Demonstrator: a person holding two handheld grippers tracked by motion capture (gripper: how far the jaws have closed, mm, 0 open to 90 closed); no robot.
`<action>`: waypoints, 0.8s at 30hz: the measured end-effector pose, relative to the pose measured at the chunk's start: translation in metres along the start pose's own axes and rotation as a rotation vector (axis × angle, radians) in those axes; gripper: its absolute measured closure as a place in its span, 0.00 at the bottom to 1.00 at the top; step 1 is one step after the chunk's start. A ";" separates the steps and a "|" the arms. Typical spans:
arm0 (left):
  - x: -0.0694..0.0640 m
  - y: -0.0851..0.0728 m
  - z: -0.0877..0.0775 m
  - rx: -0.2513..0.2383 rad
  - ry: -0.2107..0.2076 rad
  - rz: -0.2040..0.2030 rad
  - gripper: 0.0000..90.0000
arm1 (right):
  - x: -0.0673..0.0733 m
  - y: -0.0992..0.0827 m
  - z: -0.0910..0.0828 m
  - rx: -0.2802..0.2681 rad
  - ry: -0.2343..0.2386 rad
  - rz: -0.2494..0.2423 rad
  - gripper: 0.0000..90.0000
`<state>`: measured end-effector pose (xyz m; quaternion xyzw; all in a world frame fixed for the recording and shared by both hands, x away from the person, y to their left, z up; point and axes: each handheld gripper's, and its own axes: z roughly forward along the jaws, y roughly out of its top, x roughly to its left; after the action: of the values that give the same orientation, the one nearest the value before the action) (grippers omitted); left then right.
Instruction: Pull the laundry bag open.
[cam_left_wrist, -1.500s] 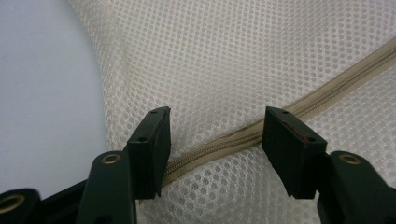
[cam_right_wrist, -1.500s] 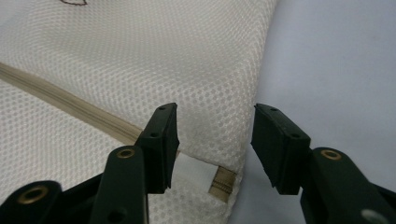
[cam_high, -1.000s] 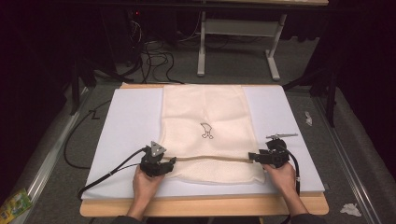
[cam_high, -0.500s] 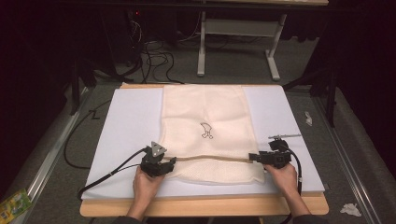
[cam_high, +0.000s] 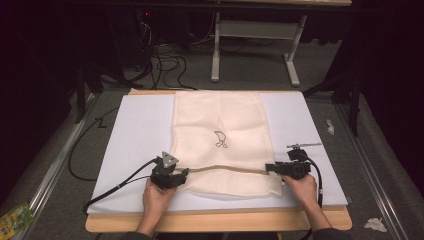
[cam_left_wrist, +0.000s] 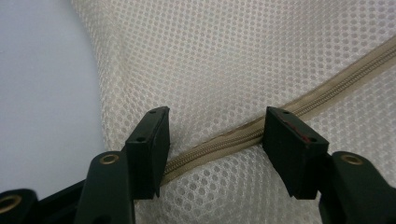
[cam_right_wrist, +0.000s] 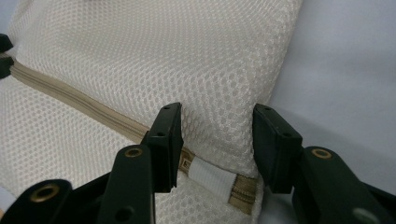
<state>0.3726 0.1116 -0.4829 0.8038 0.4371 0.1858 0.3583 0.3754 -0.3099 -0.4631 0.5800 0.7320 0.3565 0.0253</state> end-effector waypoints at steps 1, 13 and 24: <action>0.000 0.000 0.000 0.003 0.000 -0.001 0.47 | 0.001 0.000 0.001 0.005 0.000 -0.003 0.64; -0.001 0.001 0.000 0.008 0.003 0.002 0.47 | 0.003 0.001 0.003 0.012 0.006 -0.042 0.93; 0.000 0.001 0.000 0.006 0.000 0.005 0.47 | 0.006 0.005 -0.006 -0.007 0.022 -0.084 0.97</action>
<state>0.3729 0.1113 -0.4824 0.8058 0.4357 0.1854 0.3556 0.3748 -0.3073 -0.4540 0.5446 0.7547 0.3643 0.0342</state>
